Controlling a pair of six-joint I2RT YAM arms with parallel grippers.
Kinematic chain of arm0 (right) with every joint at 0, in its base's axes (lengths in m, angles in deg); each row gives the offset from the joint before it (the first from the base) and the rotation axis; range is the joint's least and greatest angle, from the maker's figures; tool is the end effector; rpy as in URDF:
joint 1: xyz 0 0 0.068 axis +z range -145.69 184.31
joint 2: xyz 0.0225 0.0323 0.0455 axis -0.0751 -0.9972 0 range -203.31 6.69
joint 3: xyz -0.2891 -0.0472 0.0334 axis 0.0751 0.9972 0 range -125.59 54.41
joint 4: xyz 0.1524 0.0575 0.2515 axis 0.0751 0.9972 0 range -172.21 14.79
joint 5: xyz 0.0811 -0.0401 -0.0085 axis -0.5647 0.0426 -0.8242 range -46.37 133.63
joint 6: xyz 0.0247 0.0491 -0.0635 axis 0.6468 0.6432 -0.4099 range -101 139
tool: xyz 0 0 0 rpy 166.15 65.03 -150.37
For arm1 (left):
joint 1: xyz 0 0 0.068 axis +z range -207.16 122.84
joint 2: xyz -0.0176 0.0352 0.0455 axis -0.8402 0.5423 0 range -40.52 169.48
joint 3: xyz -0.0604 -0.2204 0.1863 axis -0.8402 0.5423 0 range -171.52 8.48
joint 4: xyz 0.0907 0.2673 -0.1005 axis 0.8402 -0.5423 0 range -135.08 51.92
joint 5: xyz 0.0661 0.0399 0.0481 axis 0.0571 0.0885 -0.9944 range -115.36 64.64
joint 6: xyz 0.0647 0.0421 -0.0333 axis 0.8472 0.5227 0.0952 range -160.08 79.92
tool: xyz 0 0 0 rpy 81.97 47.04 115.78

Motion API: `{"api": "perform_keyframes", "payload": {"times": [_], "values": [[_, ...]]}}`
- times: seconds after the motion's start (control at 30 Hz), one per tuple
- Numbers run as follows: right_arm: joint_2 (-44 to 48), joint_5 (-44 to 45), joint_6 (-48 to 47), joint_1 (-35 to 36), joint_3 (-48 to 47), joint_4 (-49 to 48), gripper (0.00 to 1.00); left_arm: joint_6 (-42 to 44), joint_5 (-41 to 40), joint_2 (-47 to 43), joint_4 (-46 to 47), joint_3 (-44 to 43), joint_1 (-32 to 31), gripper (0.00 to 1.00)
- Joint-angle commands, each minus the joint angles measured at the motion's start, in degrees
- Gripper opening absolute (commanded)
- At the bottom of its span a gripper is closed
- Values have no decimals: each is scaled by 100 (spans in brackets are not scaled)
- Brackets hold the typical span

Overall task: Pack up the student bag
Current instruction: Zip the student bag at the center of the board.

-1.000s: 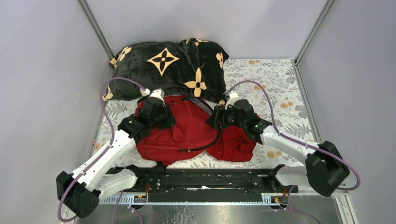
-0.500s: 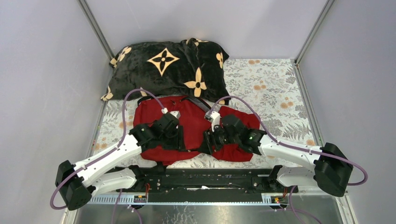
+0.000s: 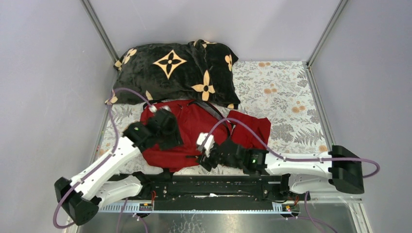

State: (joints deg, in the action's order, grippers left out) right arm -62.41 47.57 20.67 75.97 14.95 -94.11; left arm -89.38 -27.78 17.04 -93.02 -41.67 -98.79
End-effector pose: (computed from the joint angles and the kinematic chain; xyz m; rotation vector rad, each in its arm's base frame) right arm 0.1104 0.3172 0.2474 -1.0846 1.6350 0.8008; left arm 0.1706 -0.1475 0.2475 -0.1974 2.7329 -0.4402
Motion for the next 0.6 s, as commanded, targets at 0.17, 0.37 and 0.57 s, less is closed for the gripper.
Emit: {"api": "perform_keyframes", "payload": {"times": [0.17, 0.37, 0.57], "values": [[-1288, 1228, -2588, 1011, -416, -1624, 69, 77, -2014, -628, -1207, -1483, 1438, 56], [-1979, 1834, -3215, 1149, -466, -2268, 67, 32, -2035, -997, -937, -1143, 1445, 56], [-2452, 2152, -3439, 1149, -565, -2641, 48, -93, -1991, -935, -907, -778, 1446, 57]]}}
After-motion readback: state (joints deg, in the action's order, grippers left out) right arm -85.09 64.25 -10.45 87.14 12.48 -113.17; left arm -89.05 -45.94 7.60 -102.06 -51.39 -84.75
